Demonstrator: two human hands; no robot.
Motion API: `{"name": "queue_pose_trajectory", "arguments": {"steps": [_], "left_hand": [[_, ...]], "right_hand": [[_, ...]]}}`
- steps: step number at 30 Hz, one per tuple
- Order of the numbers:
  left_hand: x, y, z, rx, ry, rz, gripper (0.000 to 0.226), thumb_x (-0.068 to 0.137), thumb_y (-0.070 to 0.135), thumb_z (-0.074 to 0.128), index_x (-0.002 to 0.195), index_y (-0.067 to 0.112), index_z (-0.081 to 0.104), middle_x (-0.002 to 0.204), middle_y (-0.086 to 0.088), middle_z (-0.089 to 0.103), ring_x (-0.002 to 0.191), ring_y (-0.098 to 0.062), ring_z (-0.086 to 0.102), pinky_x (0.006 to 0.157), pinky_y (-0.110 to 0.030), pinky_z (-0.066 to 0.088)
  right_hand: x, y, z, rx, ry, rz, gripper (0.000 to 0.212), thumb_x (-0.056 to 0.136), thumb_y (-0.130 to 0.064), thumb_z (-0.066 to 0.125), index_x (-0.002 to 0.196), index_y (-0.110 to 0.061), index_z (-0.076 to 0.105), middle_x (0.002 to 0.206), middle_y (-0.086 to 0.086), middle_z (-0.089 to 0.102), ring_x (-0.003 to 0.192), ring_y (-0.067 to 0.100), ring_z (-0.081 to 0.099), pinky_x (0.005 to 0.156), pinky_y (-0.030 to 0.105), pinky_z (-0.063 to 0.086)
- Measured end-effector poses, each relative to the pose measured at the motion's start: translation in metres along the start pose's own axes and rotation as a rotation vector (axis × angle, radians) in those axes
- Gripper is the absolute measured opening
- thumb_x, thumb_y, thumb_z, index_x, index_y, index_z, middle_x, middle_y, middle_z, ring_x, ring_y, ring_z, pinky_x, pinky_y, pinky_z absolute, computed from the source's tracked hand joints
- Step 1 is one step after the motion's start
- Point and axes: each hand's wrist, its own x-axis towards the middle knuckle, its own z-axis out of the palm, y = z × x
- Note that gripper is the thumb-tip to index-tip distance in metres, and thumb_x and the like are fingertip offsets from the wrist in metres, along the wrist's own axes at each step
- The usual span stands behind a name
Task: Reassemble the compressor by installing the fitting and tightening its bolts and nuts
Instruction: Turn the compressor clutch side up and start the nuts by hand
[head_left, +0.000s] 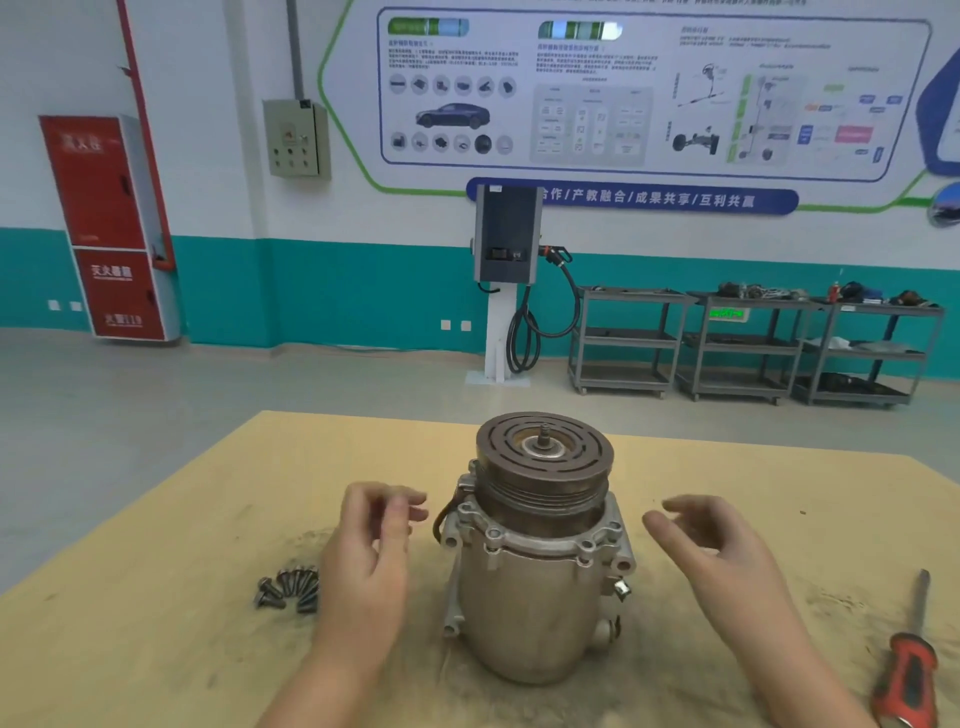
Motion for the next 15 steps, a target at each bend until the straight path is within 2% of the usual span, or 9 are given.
{"name": "queue_pose_trajectory", "arguments": {"steps": [1,2,3,5,6,8,10,13,15], "left_hand": [[0.012,-0.009,-0.017,0.117,0.044,-0.074,0.012,0.099,0.029,0.05,0.088,0.026,0.053,0.087,0.011,0.067,0.08,-0.012,0.066,0.066,-0.023,0.048],[0.023,-0.019,-0.035,0.28,0.015,-0.173,0.012,0.098,0.023,0.054,0.087,0.025,0.051,0.082,0.007,0.065,0.073,-0.019,0.065,0.061,-0.028,0.046],[0.03,-0.03,-0.051,0.462,-0.086,-0.285,0.012,0.096,0.018,0.056,0.086,0.024,0.051,0.082,0.006,0.064,0.069,-0.022,0.064,0.059,-0.03,0.046],[0.038,-0.05,-0.073,0.741,-0.306,-0.451,0.01,0.092,0.013,0.059,0.085,0.02,0.056,0.083,0.002,0.066,0.073,-0.016,0.064,0.06,-0.025,0.044],[0.04,-0.057,-0.078,0.811,-0.343,-0.487,0.009,0.092,0.013,0.06,0.086,0.02,0.059,0.088,0.001,0.067,0.08,-0.015,0.064,0.064,-0.023,0.043],[0.043,-0.071,-0.085,0.911,-0.279,-0.517,0.01,0.094,0.019,0.056,0.102,0.023,0.061,0.11,-0.007,0.063,0.107,-0.025,0.058,0.083,-0.028,0.042],[0.047,-0.076,-0.089,0.993,-0.214,-0.579,0.024,0.097,0.029,0.052,0.121,0.025,0.055,0.124,-0.013,0.055,0.123,-0.033,0.045,0.097,-0.034,0.035],[0.048,-0.08,-0.09,0.946,-0.231,-0.681,0.039,0.096,0.04,0.054,0.132,0.024,0.05,0.132,-0.017,0.048,0.124,-0.037,0.045,0.103,-0.033,0.033],[0.045,-0.083,-0.085,0.921,-0.304,-0.635,0.038,0.096,0.041,0.055,0.131,0.026,0.052,0.132,-0.012,0.052,0.124,-0.03,0.049,0.103,-0.03,0.033]], "right_hand": [[0.008,0.014,-0.013,-0.107,0.058,0.104,0.025,0.077,-0.037,0.078,0.076,-0.016,0.064,0.077,0.001,0.065,0.079,0.025,0.062,0.065,0.032,0.043],[0.014,0.027,-0.026,-0.246,0.041,0.221,0.037,0.079,-0.039,0.076,0.06,-0.014,0.057,0.062,0.003,0.06,0.065,0.027,0.057,0.059,0.031,0.038],[0.016,0.035,-0.037,-0.429,-0.038,0.353,0.045,0.082,-0.044,0.073,0.053,-0.016,0.052,0.055,0.004,0.056,0.059,0.026,0.053,0.055,0.031,0.034],[0.021,0.046,-0.047,-0.718,-0.159,0.537,0.044,0.084,-0.055,0.064,0.069,-0.014,0.064,0.071,0.009,0.065,0.069,0.025,0.06,0.056,0.028,0.035],[0.023,0.053,-0.047,-0.778,-0.185,0.568,0.05,0.085,-0.057,0.062,0.075,-0.008,0.063,0.078,0.009,0.066,0.073,0.023,0.061,0.058,0.026,0.038],[0.025,0.058,-0.041,-0.788,-0.178,0.547,0.052,0.084,-0.056,0.062,0.066,-0.008,0.054,0.067,0.006,0.056,0.063,0.02,0.055,0.053,0.026,0.035],[0.026,0.058,-0.032,-0.789,-0.168,0.514,0.051,0.085,-0.052,0.063,0.063,-0.008,0.049,0.061,0.004,0.051,0.057,0.017,0.051,0.05,0.027,0.031],[0.022,0.052,-0.02,-0.733,-0.107,0.465,0.044,0.087,-0.043,0.064,0.065,-0.007,0.052,0.06,0.006,0.053,0.058,0.019,0.052,0.051,0.029,0.031],[0.02,0.045,-0.014,-0.581,-0.01,0.401,0.04,0.087,-0.037,0.065,0.063,-0.006,0.052,0.056,0.007,0.053,0.057,0.023,0.052,0.051,0.029,0.029]]}}
